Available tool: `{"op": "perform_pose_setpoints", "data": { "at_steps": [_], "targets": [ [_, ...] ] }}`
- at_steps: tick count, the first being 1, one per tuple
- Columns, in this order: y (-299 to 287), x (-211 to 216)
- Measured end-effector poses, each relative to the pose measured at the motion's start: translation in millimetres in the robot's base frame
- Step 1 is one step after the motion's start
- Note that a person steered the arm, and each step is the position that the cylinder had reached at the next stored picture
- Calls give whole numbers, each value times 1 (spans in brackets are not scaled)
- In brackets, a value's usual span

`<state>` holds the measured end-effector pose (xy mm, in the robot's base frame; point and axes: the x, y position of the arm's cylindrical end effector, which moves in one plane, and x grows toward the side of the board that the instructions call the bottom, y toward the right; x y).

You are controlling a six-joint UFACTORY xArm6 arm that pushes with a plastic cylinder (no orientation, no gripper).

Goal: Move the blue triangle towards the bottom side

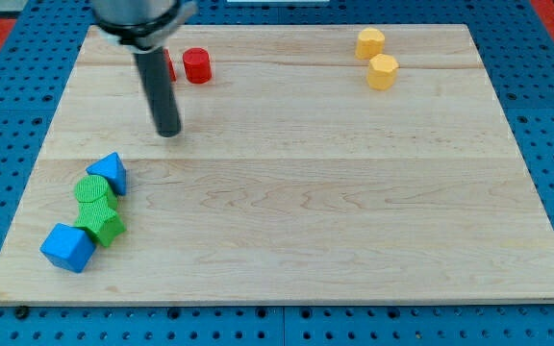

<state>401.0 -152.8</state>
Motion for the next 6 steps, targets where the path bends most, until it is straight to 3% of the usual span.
{"op": "perform_pose_setpoints", "data": {
  "at_steps": [3,6],
  "targets": [
    [-5,4],
    [-101,35]
  ]
}}
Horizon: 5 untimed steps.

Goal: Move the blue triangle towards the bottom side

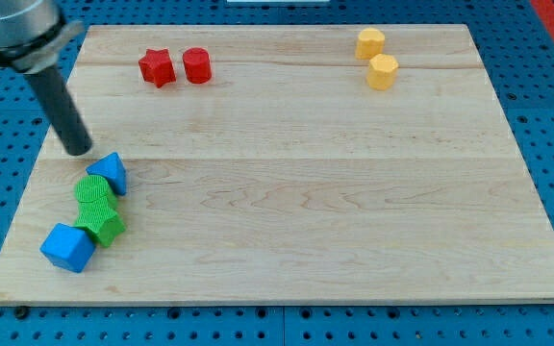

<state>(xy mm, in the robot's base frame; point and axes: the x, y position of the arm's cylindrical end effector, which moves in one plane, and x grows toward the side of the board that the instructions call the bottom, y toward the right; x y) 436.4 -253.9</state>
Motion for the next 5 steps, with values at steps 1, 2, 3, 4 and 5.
{"op": "perform_pose_setpoints", "data": {
  "at_steps": [1,2,3,4,5],
  "targets": [
    [21,16],
    [64,21],
    [62,32],
    [61,45],
    [63,70]
  ]
}}
